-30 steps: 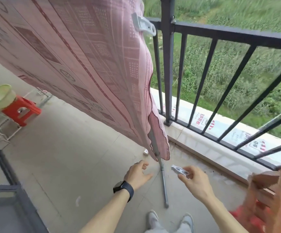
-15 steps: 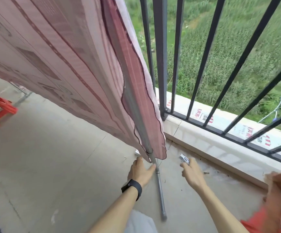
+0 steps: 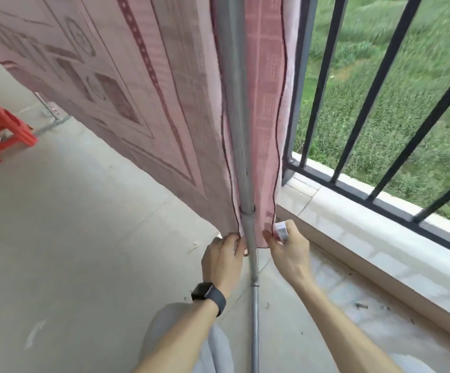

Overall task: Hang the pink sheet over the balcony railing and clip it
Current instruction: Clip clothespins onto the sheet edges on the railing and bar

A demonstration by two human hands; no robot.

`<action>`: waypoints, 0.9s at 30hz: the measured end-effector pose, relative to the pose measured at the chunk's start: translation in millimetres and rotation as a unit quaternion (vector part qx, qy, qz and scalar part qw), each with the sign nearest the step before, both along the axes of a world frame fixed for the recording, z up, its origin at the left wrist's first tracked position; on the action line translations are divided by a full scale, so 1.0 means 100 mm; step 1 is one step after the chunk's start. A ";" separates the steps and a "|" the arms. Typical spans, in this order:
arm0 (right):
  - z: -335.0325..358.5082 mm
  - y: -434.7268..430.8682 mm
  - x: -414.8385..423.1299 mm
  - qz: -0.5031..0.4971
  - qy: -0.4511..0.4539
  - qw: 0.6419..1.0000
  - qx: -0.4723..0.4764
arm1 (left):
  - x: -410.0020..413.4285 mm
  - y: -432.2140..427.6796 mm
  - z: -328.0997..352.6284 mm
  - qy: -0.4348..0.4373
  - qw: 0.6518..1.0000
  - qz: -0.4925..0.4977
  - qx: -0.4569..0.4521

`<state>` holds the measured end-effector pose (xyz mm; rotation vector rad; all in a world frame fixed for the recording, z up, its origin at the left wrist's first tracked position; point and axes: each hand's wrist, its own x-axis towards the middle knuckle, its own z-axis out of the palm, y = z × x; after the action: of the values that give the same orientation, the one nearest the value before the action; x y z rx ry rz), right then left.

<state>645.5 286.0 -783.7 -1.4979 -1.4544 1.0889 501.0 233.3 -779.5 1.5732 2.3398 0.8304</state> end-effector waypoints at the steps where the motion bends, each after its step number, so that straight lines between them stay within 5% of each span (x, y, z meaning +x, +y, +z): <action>1: -0.13 -0.05 -0.03 0.009 -0.001 1.000 0.020 | 0.01 -0.02 -0.09 0.034 0.999 -0.010 0.032; 8: -0.28 -0.21 -0.12 0.051 -0.032 0.997 0.050 | 0.24 -0.19 -0.20 0.137 0.986 -0.055 0.076; 19: -0.29 -0.25 -0.03 0.049 0.070 0.996 -0.005 | 0.20 -0.13 0.05 -0.015 0.996 -0.089 -0.008; 24: -0.21 -0.25 -0.10 0.015 0.042 0.999 0.028 | -0.11 -0.07 0.42 0.090 0.966 -0.230 -0.071; 27: -0.20 -0.23 -0.07 0.025 0.029 0.999 0.024 | -0.28 -0.02 0.72 0.277 0.911 -0.301 0.043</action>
<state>638.9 263.4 -803.4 -1.3930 -1.4747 1.1112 473.1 231.2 -707.2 2.6441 1.8930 0.3700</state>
